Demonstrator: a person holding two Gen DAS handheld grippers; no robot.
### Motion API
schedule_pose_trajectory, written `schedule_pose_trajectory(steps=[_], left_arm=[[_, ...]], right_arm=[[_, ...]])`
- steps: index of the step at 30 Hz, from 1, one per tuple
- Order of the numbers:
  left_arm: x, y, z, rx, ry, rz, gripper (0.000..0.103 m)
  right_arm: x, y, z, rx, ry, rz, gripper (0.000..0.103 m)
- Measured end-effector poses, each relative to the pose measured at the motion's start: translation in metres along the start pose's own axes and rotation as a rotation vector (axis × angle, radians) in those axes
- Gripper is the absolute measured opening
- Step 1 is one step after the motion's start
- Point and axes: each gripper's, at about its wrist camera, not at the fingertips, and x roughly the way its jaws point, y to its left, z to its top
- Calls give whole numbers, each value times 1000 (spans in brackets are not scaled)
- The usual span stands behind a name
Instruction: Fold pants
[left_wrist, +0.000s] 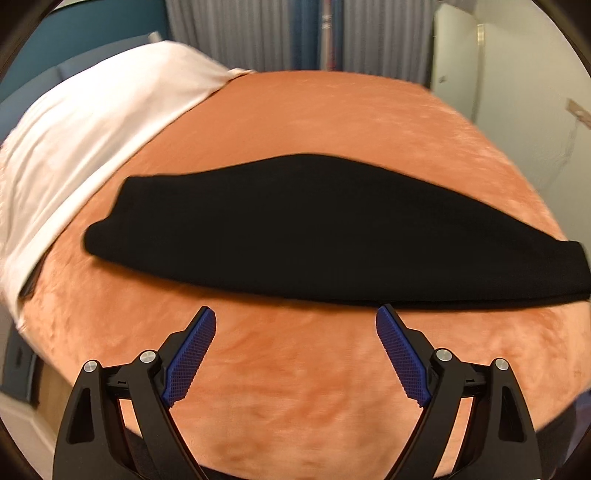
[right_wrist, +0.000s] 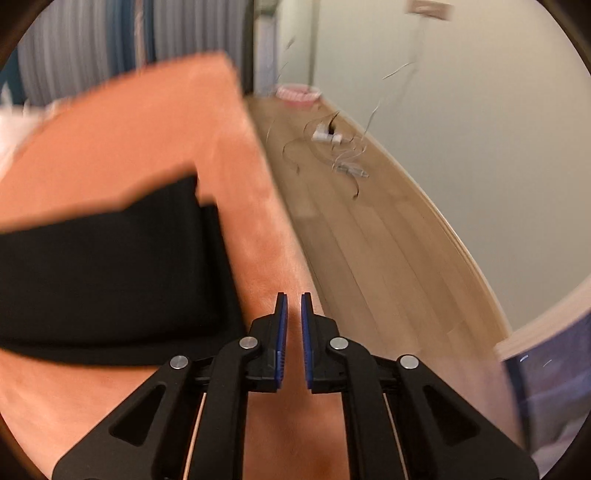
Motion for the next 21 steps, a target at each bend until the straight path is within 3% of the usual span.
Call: schedule_pose_trajectory(steps=[2, 6, 8, 12, 16, 18, 20, 21], left_arm=[[8, 22, -1, -58, 17, 37, 86], [18, 78, 2, -179, 22, 108, 86], [21, 111, 8, -228, 9, 148, 86], [33, 173, 33, -278, -19, 199, 86], [48, 198, 64, -205, -68, 221, 86], [78, 208, 69, -160, -25, 287, 86], [121, 224, 65, -136, 80, 353, 87], [140, 234, 59, -141, 132, 357, 92]], right_arm=[[-30, 17, 4, -20, -72, 31, 11], [-50, 71, -8, -91, -62, 99, 16], [-58, 100, -24, -105, -55, 132, 38], [-59, 168, -40, -135, 11, 263, 38], [-68, 232, -36, -254, 14, 300, 38], [-77, 264, -34, -306, 7, 320, 38], [-82, 296, -22, -331, 15, 364, 40], [-81, 310, -14, -335, 30, 400, 40]])
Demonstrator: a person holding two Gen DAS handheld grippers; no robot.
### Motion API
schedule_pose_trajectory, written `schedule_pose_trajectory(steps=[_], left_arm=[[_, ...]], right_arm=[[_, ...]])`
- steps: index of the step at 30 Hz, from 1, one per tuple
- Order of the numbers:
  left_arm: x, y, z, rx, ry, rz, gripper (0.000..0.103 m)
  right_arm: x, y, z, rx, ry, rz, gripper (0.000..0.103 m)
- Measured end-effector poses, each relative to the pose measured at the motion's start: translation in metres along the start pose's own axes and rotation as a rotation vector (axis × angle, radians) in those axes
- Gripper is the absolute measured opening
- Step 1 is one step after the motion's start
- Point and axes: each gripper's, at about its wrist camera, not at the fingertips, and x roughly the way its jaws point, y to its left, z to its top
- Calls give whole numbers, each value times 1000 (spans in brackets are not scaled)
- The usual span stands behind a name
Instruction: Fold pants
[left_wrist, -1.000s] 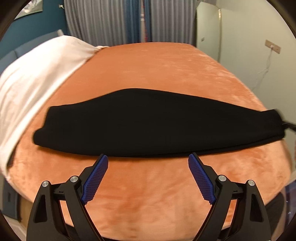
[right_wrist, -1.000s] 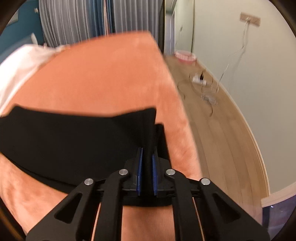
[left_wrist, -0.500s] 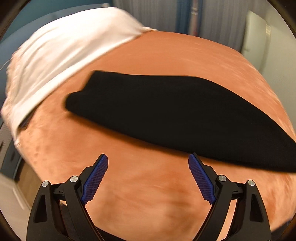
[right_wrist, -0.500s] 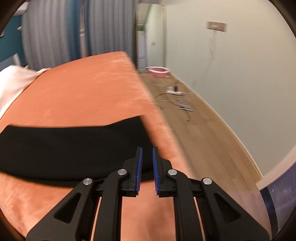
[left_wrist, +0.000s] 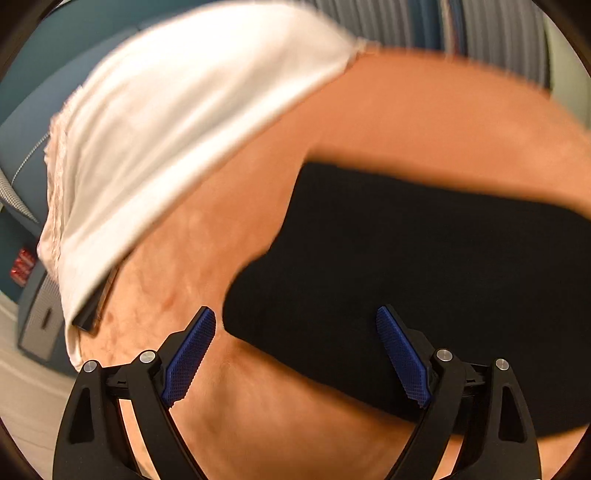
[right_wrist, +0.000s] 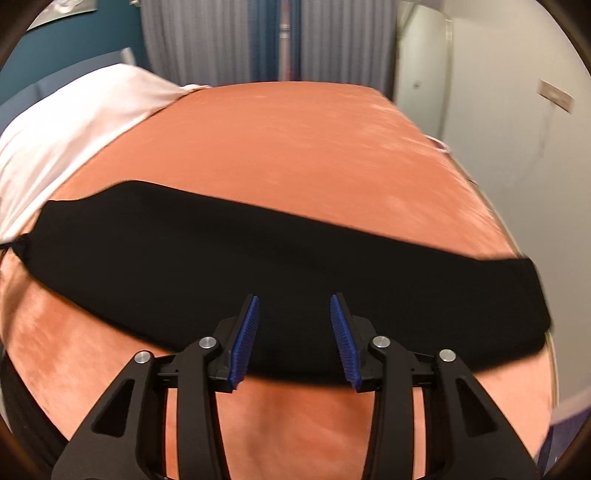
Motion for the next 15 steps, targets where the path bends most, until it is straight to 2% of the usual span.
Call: schedule_pose_trajectory(steps=[2, 4, 6, 8, 9, 11, 13, 14, 15], left_arm=[[12, 17, -6, -82, -2, -85, 98], [4, 33, -5, -150, -5, -161, 96], [-17, 39, -6, -178, -70, -199, 95], [-36, 37, -6, -178, -115, -222, 95], [-48, 33, -5, -178, -134, -262, 95], [-61, 21, -4, -165, -139, -340, 95], [-69, 10, -2, -155, -153, -401, 95], [-74, 1, 0, -142, -162, -438, 95], [-77, -8, 2, -132, -166, -469, 95]], right_arm=[[19, 24, 33, -18, 38, 104, 41], [39, 48, 70, -67, 47, 183, 42], [65, 78, 105, -129, 78, 281, 51], [89, 110, 127, -187, 100, 328, 58], [101, 118, 133, -207, 121, 344, 59], [146, 141, 150, -255, 160, 323, 59], [174, 156, 156, -296, 199, 319, 59], [187, 158, 151, -313, 215, 320, 56], [196, 162, 148, -328, 236, 336, 45]])
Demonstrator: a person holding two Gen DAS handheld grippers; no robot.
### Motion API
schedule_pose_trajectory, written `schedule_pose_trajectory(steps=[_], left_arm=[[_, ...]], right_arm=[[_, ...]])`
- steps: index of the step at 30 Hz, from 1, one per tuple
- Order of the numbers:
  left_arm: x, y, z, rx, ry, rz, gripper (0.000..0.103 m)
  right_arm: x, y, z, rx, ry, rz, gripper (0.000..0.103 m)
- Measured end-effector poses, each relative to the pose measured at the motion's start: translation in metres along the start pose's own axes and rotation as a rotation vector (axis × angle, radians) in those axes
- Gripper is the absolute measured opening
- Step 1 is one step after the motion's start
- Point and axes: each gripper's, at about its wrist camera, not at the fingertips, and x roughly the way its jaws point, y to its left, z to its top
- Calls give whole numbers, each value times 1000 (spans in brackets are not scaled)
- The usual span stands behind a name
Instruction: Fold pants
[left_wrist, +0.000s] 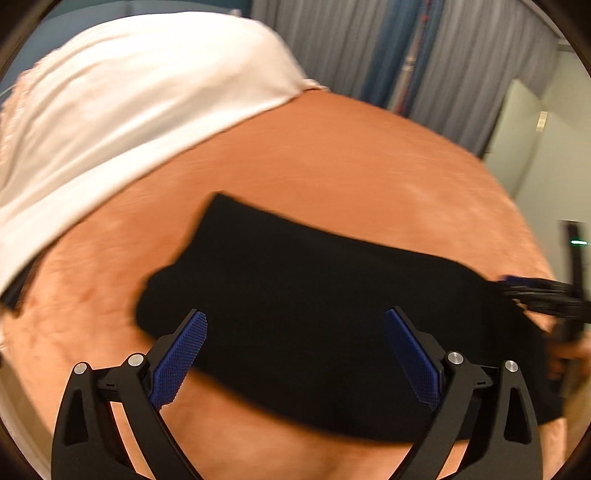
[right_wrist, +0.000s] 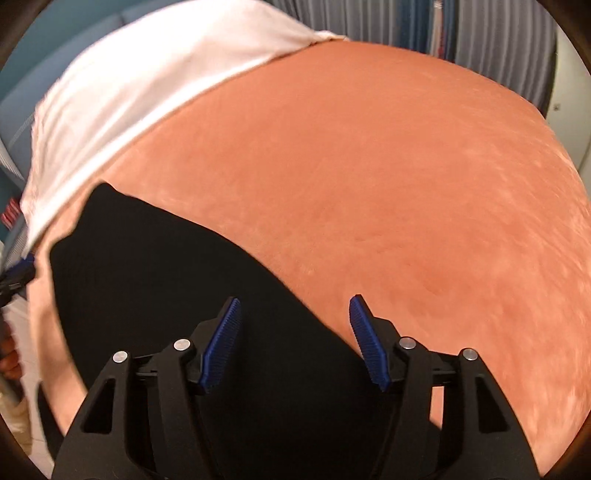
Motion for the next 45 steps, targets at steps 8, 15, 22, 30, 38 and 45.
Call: schedule_pose_trajectory(steps=[8, 15, 22, 30, 38, 45], left_arm=[[52, -66, 9, -30, 74, -171, 95], [120, -102, 12, -86, 210, -193, 93], [121, -129, -15, 96, 106, -13, 96], [113, -119, -22, 91, 82, -45, 96], [105, -111, -27, 92, 78, -65, 96], [101, -109, -30, 96, 85, -67, 97]], right_arm=[[-16, 52, -52, -222, -62, 40, 8], [0, 46, -64, -212, -19, 96, 9], [-24, 19, -35, -98, -33, 230, 14], [22, 9, 12, 22, 161, 386, 18], [44, 28, 25, 8, 161, 403, 43], [53, -8, 33, 129, 127, 417, 43]])
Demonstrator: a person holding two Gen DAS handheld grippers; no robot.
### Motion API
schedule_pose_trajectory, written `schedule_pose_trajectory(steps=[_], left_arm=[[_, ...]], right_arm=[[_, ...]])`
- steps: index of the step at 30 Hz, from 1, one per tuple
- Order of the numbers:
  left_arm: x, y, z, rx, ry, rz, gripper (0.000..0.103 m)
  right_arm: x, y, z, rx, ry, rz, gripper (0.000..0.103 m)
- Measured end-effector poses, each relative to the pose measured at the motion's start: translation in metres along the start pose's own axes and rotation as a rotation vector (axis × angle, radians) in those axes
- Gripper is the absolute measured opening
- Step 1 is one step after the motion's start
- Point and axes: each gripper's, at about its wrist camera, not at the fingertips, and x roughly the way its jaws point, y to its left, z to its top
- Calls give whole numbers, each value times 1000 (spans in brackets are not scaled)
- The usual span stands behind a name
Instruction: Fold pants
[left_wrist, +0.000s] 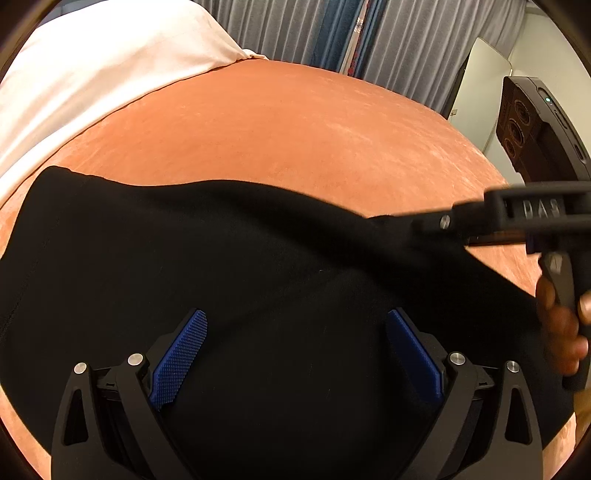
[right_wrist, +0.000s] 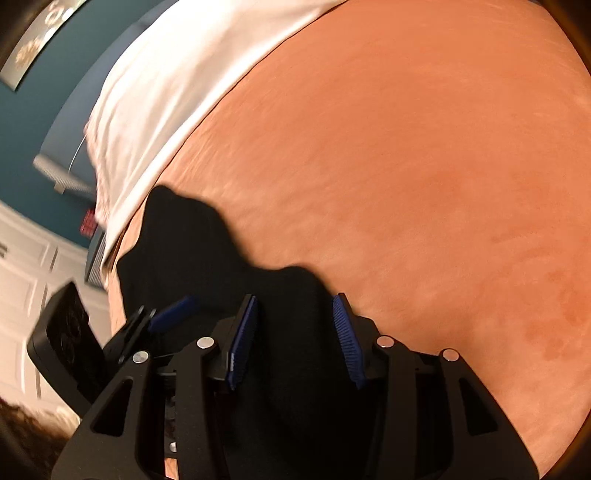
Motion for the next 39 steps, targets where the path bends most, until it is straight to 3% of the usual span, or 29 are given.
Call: schedule_pose_trajectory(steps=[4, 5, 7, 10, 11, 13, 14, 16, 19, 21, 24, 25, 27, 29, 31, 36, 38, 39], left_arm=[[-1, -1, -2, 9, 2, 6, 97], [0, -1, -1, 7, 2, 3, 97], [-2, 1, -2, 2, 0, -6, 97], [-12, 7, -3, -30, -36, -42, 96], [-18, 12, -1, -56, -61, -56, 96], [-24, 19, 1, -90, -98, -60, 96], [-22, 24, 2, -116, -100, -32, 96], [-7, 33, 2, -154, -46, -32, 96], [-14, 32, 2, -150, -76, -42, 96], [-19, 33, 2, -160, -104, -26, 96], [-24, 48, 4, -247, -109, -51, 96], [-25, 50, 4, -272, -109, -50, 96], [-24, 59, 5, -303, -108, -2, 96], [-19, 59, 6, -272, -102, 58, 96], [-16, 56, 8, -248, -92, 82, 97], [-14, 53, 13, -217, -79, 90, 97], [-18, 57, 11, -231, -81, 71, 97], [-19, 60, 11, -240, -84, 68, 97]], right_arm=[[21, 8, -4, -25, 56, -20, 42], [23, 12, -6, -43, 48, -37, 34], [21, 26, -9, -74, 11, -63, 18], [-4, 28, 2, -69, -96, -91, 11], [-11, 20, 8, -52, -130, -99, 4], [-13, -2, 24, -17, -187, -206, 0], [-3, -15, 29, 2, -172, -265, 0], [14, -38, 32, 89, -113, -278, 0], [-31, -14, 13, 37, -282, -285, 1], [-52, 14, -13, -35, -306, -271, 1], [-40, 31, -42, -58, -240, -218, 1], [-23, 30, -45, -57, -191, -238, 1], [17, 19, -39, -57, -91, -336, 1], [36, 24, -34, -51, -100, -379, 0], [35, 47, -30, -148, -99, -471, 0], [-10, 47, -42, -42, -229, -389, 0], [-2, 49, -50, -49, -207, -343, 0], [12, 48, -49, -61, -183, -361, 0]])
